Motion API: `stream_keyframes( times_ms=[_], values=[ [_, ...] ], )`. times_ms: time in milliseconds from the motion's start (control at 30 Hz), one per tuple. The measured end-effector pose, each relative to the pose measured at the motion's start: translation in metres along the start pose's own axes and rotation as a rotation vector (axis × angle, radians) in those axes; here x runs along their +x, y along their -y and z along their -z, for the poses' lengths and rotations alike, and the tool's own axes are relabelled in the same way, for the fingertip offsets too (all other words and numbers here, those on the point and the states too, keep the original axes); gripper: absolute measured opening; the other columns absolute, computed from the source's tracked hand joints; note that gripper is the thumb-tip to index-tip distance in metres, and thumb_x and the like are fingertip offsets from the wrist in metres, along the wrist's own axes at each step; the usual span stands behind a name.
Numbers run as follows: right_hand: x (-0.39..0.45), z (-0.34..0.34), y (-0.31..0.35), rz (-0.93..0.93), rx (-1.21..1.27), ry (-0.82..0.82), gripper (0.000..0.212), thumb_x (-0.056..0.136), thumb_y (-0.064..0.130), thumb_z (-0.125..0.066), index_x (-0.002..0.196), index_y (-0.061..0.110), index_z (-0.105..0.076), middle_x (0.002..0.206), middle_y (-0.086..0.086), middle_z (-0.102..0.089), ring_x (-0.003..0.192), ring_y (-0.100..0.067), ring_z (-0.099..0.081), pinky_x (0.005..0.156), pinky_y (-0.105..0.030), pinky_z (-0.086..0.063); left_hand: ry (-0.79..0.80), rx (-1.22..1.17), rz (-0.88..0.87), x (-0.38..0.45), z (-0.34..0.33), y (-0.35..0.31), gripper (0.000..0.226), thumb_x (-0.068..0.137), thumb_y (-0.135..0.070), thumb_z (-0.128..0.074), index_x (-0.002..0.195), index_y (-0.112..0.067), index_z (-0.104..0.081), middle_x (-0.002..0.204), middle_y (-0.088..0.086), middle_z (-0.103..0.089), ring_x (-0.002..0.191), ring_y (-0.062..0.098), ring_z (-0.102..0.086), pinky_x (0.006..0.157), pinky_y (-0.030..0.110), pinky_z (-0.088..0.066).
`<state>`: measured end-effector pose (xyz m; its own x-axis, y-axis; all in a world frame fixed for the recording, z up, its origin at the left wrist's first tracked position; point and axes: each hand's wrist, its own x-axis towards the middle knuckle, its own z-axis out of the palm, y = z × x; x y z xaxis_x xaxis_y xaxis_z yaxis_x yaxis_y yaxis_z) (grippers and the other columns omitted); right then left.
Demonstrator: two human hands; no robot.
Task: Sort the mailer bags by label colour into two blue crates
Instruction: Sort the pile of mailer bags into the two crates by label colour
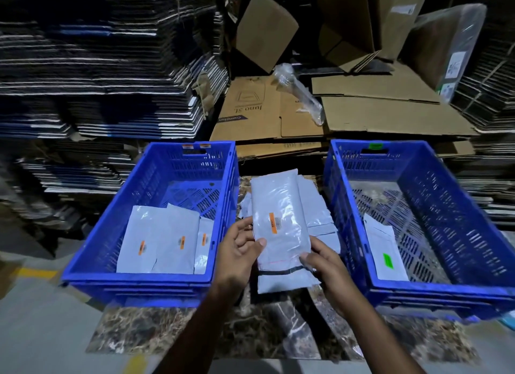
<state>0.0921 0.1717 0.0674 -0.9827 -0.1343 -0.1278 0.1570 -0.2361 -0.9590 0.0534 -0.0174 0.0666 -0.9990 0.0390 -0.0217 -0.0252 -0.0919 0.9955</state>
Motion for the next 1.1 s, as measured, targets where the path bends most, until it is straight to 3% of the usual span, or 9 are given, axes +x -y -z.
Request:
stream_keyframes(
  times_ms=[200, 333, 400, 500, 600, 733, 833, 900, 1100],
  values=[
    [0.015, 0.008, 0.006, 0.185, -0.473, -0.048, 0.032, 0.099, 0.019, -0.058, 0.126, 0.038, -0.061, 0.117, 0.003, -0.068, 0.107, -0.012, -0.065, 0.088, -0.034, -0.054, 0.014, 0.243, -0.049, 0.003, 0.009, 0.007, 0.078, 0.080, -0.016, -0.080, 0.143, -0.030, -0.036, 0.117, -0.005, -0.067, 0.102, 0.013, -0.067, 0.089, 0.035, -0.055],
    [0.038, 0.028, 0.026, 0.309, -1.114, -0.014, 0.035, 0.091, 0.016, -0.065, 0.110, 0.045, -0.066, 0.091, 0.005, -0.063, 0.087, -0.015, -0.062, 0.074, -0.037, -0.052, -0.125, 0.621, -0.288, 0.004, 0.026, 0.001, 0.112, 0.067, -0.039, -0.088, 0.148, -0.048, -0.011, 0.154, -0.012, -0.025, 0.140, 0.008, -0.029, 0.109, 0.032, -0.032],
    [0.047, 0.027, 0.042, 0.358, -1.288, 0.079, 0.035, 0.086, 0.015, -0.068, 0.112, 0.039, -0.071, 0.095, 0.010, -0.068, 0.089, -0.013, -0.066, 0.077, -0.036, -0.054, -0.089, 0.873, -0.447, 0.009, 0.037, -0.002, 0.109, 0.068, -0.044, -0.085, 0.149, -0.049, -0.012, 0.159, -0.014, -0.018, 0.144, 0.012, -0.020, 0.112, 0.034, -0.022],
    [0.059, 0.010, 0.061, 0.471, -1.448, 0.180, 0.034, 0.081, 0.015, -0.073, 0.108, 0.035, -0.075, 0.100, 0.014, -0.074, 0.092, -0.008, -0.068, 0.082, -0.028, -0.053, 0.076, 1.062, -0.508, 0.015, 0.051, -0.009, 0.076, 0.076, -0.053, -0.075, 0.142, -0.044, -0.038, 0.142, -0.021, -0.046, 0.131, 0.006, -0.040, 0.105, 0.024, -0.026],
    [0.071, -0.009, 0.068, 0.661, -1.480, 0.036, 0.033, 0.079, 0.024, -0.078, 0.110, 0.033, -0.073, 0.098, 0.012, -0.075, 0.093, -0.014, -0.068, 0.085, -0.030, -0.047, -0.012, 0.870, -0.460, 0.013, 0.065, -0.015, 0.037, 0.077, -0.041, -0.079, 0.111, -0.037, -0.066, 0.106, -0.024, -0.066, 0.103, -0.003, -0.060, 0.088, 0.013, -0.042],
    [0.079, -0.047, 0.044, 0.741, -1.111, -0.204, 0.063, 0.088, 0.018, -0.071, 0.146, 0.021, -0.044, 0.151, 0.000, -0.044, 0.138, -0.014, -0.040, 0.109, -0.029, -0.031, -0.353, 0.564, -0.230, 0.012, 0.100, -0.015, 0.023, 0.074, -0.031, -0.083, 0.092, -0.035, -0.070, 0.088, -0.022, -0.071, 0.085, -0.006, -0.065, 0.075, 0.016, -0.047],
    [0.079, -0.089, 0.004, 0.525, -0.997, 0.042, 0.072, 0.095, 0.031, -0.063, 0.155, 0.023, -0.024, 0.164, 0.001, -0.011, 0.143, 0.011, -0.010, 0.116, -0.025, -0.026, -0.622, 0.355, -0.055, 0.021, 0.145, -0.004, 0.029, 0.066, -0.053, -0.077, 0.088, -0.036, -0.067, 0.086, -0.012, -0.073, 0.084, 0.011, -0.068, 0.082, 0.039, -0.054],
    [0.080, -0.112, -0.029, 0.397, -1.085, 0.206, 0.073, 0.096, 0.042, -0.057, 0.156, 0.024, -0.019, 0.165, 0.006, -0.002, 0.144, 0.007, -0.001, 0.121, -0.030, -0.019, -0.735, 0.294, 0.055, 0.032, 0.172, 0.003, 0.042, 0.056, -0.058, -0.077, 0.086, -0.032, -0.061, 0.090, -0.003, -0.071, 0.086, 0.023, -0.068, 0.082, 0.048, -0.056],
    [0.087, -0.153, -0.104, 0.489, -1.154, 0.120, 0.063, 0.102, 0.043, -0.033, 0.145, -0.003, -0.040, 0.159, -0.011, -0.021, 0.149, -0.029, -0.020, 0.117, -0.047, -0.031, -0.571, 0.670, 0.239, 0.063, 0.199, 0.001, 0.044, 0.071, -0.031, -0.083, 0.077, -0.014, -0.044, 0.072, 0.002, -0.051, 0.066, 0.023, -0.051, 0.055, 0.033, -0.034]
  ],
)
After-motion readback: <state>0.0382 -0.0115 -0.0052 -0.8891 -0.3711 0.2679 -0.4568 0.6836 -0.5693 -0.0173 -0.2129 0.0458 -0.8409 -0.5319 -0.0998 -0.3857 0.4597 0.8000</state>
